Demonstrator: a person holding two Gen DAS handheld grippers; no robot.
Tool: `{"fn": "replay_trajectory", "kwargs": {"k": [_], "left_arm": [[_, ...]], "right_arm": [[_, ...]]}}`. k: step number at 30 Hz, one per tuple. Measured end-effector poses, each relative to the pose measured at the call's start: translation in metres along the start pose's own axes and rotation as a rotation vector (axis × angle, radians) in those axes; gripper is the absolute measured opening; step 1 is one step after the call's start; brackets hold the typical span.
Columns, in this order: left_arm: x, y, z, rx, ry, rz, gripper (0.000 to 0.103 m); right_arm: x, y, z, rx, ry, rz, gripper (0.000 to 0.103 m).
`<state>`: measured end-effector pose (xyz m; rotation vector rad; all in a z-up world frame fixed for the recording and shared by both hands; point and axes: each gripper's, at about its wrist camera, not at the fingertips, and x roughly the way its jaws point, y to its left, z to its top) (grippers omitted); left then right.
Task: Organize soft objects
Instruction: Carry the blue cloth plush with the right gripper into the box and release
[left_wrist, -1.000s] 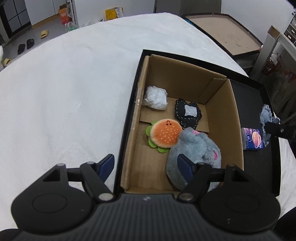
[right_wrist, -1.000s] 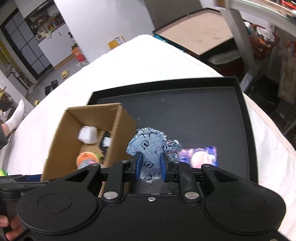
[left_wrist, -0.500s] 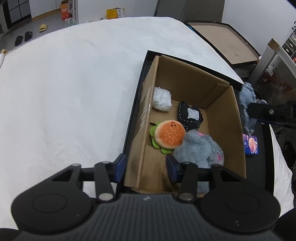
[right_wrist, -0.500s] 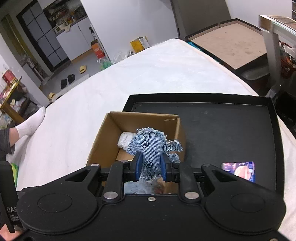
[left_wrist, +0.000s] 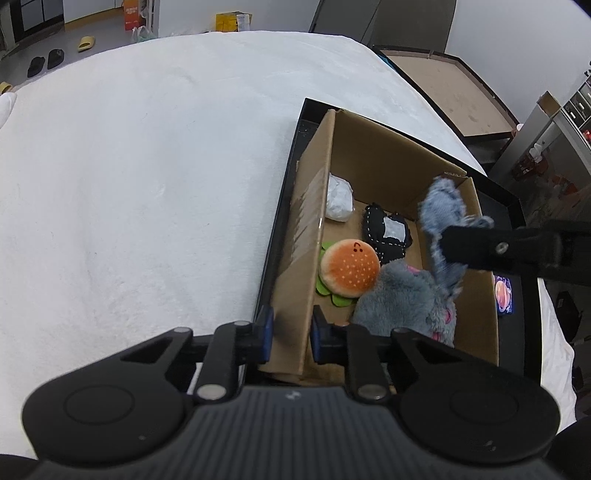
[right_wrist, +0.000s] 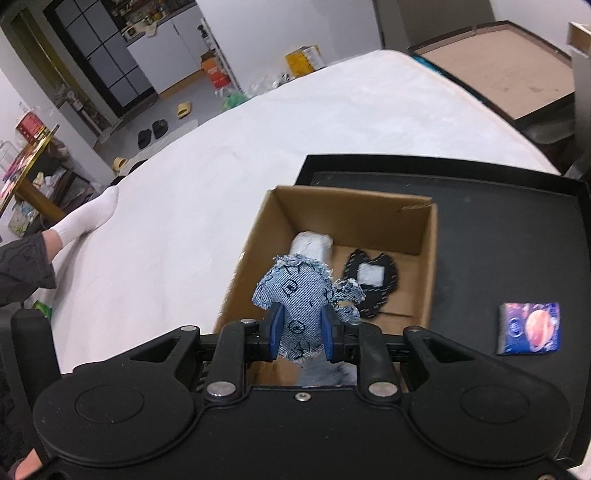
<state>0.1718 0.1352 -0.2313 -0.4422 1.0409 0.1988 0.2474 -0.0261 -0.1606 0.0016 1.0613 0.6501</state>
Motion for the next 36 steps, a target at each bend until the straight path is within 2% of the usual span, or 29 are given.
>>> {"fn": "replay_trajectory", "kwargs": {"k": [7,17,24,28,30,32,36], "left_arm": [[-0.001,0.004,-0.001,-0.007,0.000,-0.017,0.018],[-0.001,0.002,0.001,-0.003,0.006,-0.008,0.018],[-0.004,-0.009,0.006,0.023,-0.001,0.040,0.019],[-0.002,-0.017,0.007,0.044,0.011,0.064,0.023],[-0.002,-0.021,0.008,0.053,0.015,0.082,0.030],[-0.003,-0.025,0.009,0.057,0.015,0.094,0.041],[-0.004,-0.032,0.011,0.070,0.014,0.097,0.051]], "right_arm": [[0.007,0.008,-0.004,0.028,0.062,0.045,0.041],[-0.016,-0.021,-0.002,0.040,0.019,-0.029,0.041],[-0.031,-0.056,-0.002,0.065,-0.006,-0.076,0.042],[-0.036,-0.078,-0.004,0.090,-0.014,-0.099,0.045],[-0.037,-0.091,-0.006,0.109,-0.017,-0.110,0.049],[-0.038,-0.102,-0.007,0.129,-0.022,-0.120,0.053],[-0.036,-0.120,-0.011,0.149,-0.024,-0.141,0.066]]}}
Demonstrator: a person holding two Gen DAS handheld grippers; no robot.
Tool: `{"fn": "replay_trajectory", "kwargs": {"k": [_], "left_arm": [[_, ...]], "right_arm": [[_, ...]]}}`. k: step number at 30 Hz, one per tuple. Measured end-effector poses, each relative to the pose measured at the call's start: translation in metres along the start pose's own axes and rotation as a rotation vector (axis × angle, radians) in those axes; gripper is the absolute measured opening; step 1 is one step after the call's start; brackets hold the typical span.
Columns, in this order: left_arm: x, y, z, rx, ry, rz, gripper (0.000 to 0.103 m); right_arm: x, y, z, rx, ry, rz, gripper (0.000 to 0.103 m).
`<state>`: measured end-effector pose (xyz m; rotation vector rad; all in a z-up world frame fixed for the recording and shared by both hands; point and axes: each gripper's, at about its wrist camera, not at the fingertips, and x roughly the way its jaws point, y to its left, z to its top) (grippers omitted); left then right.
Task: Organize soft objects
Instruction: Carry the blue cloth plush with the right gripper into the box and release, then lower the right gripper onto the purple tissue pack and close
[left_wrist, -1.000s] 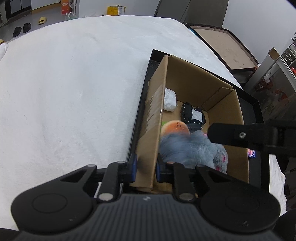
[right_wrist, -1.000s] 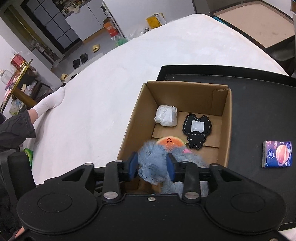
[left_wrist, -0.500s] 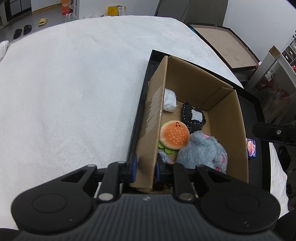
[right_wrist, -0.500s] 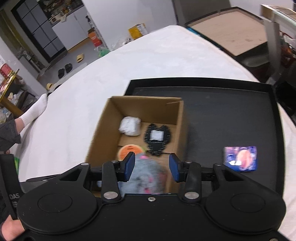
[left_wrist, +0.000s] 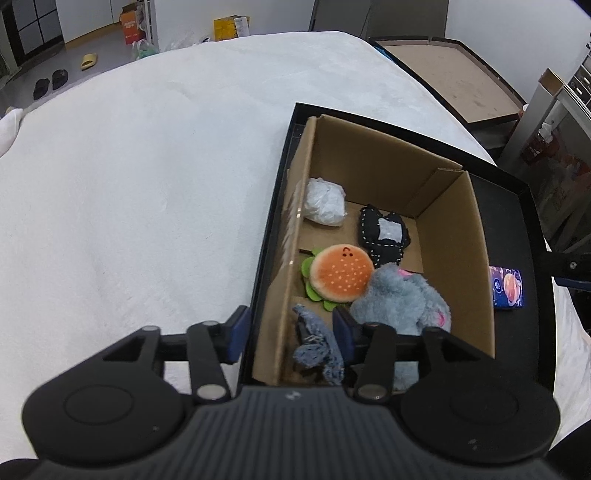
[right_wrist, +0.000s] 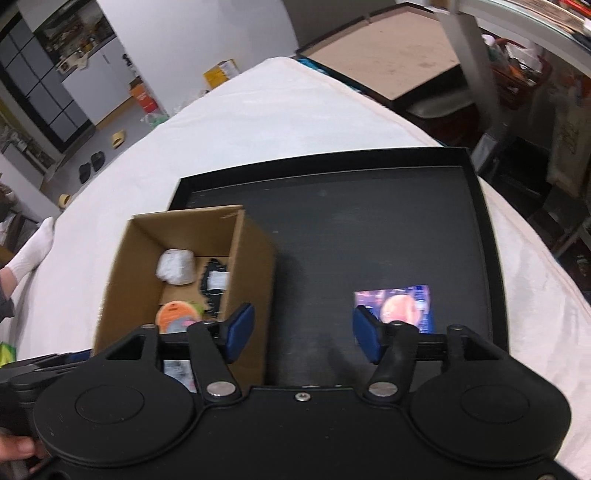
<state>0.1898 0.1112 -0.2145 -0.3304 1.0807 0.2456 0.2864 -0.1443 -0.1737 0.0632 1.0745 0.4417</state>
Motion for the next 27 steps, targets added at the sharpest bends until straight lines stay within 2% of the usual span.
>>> {"fn": "replay_trajectory", "kwargs": {"k": [3,8,10,13,17,27], "left_arm": [[-0.001,-0.007,0.001,0.016,0.001,0.003,0.054],[0.000,-0.017,0.004,0.030,0.009,0.023,0.062],[0.001,-0.021,0.005,0.043,0.007,0.033,0.065],[0.004,-0.027,0.007,0.049,0.014,0.044,0.066],[0.008,-0.036,0.009,0.054,0.021,0.073,0.070],[0.012,-0.049,0.012,0.060,0.028,0.138,0.074]], "right_arm": [[0.007,-0.013,-0.001,0.017,0.000,-0.020,0.075],[0.024,-0.032,-0.006,0.048,0.017,-0.040,0.081],[0.031,-0.039,-0.009,0.058,0.020,-0.052,0.092],[0.040,-0.047,-0.014,0.061,0.017,-0.080,0.093],[0.054,-0.057,-0.017,0.082,0.053,-0.077,0.094],[0.082,-0.066,-0.020,0.045,0.102,-0.131,0.098]]}}
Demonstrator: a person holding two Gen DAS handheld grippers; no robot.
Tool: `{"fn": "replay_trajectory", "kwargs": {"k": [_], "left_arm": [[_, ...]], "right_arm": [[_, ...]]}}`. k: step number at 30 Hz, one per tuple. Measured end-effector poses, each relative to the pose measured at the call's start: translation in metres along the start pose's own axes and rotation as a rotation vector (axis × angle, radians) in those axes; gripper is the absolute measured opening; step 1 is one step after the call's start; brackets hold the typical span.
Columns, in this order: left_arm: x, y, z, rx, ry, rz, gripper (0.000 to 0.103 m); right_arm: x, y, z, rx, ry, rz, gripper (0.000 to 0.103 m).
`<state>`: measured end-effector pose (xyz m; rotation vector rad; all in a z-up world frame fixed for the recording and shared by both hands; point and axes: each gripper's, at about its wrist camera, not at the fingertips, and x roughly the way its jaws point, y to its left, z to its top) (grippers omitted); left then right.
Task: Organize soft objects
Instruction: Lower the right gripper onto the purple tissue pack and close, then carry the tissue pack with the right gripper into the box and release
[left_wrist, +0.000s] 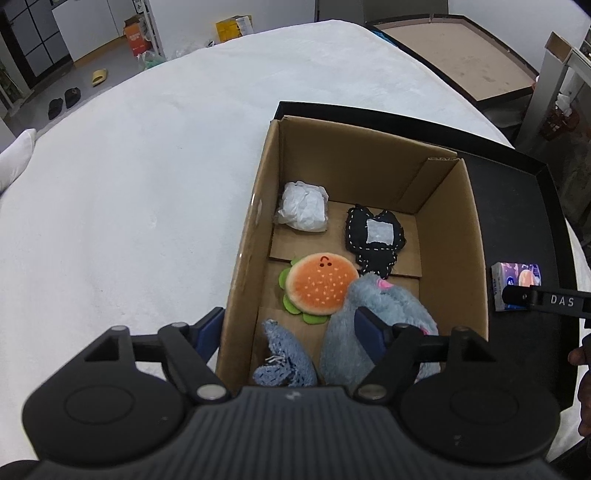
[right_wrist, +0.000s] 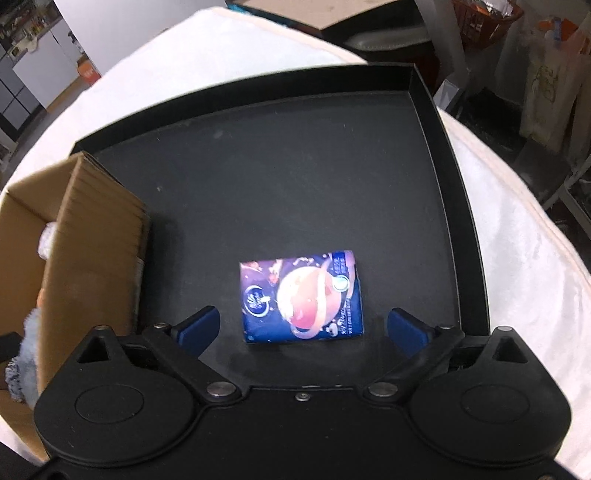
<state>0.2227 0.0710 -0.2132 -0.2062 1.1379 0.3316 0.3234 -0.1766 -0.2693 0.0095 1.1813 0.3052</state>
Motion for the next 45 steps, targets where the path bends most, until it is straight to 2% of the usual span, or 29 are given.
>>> {"fn": "replay_trajectory", "kwargs": {"k": [2,3,4,5,8,11,20,27,34,45], "left_arm": [[0.001,-0.001,0.000,0.001,0.001,0.006,0.075],[0.001,-0.001,0.000,0.001,0.001,0.008,0.075],[0.001,-0.002,0.000,0.001,0.001,0.009,0.075],[0.001,-0.002,0.000,0.001,0.001,0.011,0.075],[0.001,-0.003,-0.001,0.006,-0.001,0.014,0.075],[0.001,-0.003,-0.001,0.007,0.000,0.012,0.075],[0.000,0.003,-0.002,0.006,0.002,-0.027,0.075],[-0.006,0.012,-0.004,-0.007,-0.018,-0.050,0.075],[-0.010,0.025,-0.007,-0.030,-0.042,-0.070,0.074],[-0.013,0.044,-0.008,-0.052,-0.076,-0.110,0.070]], "right_arm": [[0.005,-0.001,0.000,0.002,0.009,0.001,0.098],[0.006,-0.001,0.001,0.002,0.010,0.000,0.093],[0.008,-0.001,0.001,0.000,0.009,-0.003,0.079],[0.009,-0.001,0.001,-0.005,0.007,-0.009,0.071],[0.010,-0.004,0.001,0.019,0.031,0.032,0.069],[0.006,-0.005,0.000,0.010,0.015,0.017,0.069],[-0.014,-0.005,-0.002,0.035,0.002,0.044,0.069],[-0.043,0.004,0.004,0.024,-0.048,0.054,0.069],[-0.077,0.027,0.015,-0.034,-0.111,0.069,0.069],[-0.101,0.068,0.027,-0.119,-0.140,0.073,0.069]]}}
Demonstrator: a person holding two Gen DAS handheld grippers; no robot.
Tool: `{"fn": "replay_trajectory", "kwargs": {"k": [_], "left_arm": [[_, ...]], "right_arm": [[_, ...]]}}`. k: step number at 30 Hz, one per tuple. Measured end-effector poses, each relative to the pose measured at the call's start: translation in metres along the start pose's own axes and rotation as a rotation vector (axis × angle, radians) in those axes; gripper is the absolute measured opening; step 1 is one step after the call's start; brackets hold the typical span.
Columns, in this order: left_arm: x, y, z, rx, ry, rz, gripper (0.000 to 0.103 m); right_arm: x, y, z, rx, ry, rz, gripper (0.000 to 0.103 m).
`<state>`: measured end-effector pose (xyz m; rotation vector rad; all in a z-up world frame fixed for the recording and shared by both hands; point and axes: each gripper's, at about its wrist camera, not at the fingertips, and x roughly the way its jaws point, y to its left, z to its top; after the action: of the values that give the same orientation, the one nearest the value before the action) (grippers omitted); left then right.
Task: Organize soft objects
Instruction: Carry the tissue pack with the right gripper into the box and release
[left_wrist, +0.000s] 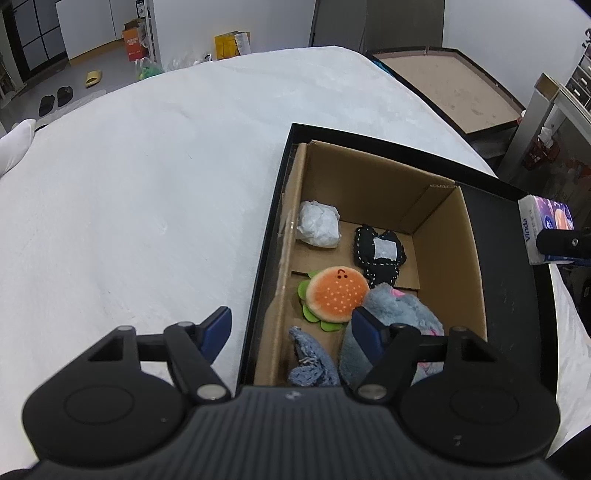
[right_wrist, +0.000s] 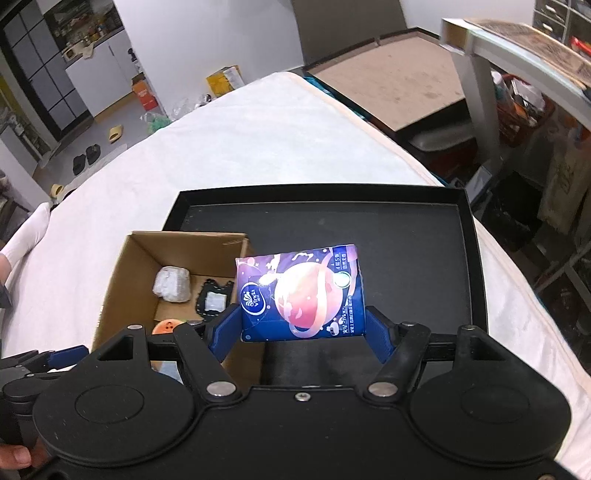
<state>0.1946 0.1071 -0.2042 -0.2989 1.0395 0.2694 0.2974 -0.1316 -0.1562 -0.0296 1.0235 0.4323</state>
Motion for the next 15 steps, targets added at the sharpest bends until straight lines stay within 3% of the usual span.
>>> {"fn": "replay_trajectory", "kwargs": {"k": [15], "left_arm": [[0.013,0.028,-0.008,-0.069,0.019,-0.061,0.051]], "right_arm": [[0.001,0.053,0.004,-0.071,0.018,-0.006,0.069]]}}
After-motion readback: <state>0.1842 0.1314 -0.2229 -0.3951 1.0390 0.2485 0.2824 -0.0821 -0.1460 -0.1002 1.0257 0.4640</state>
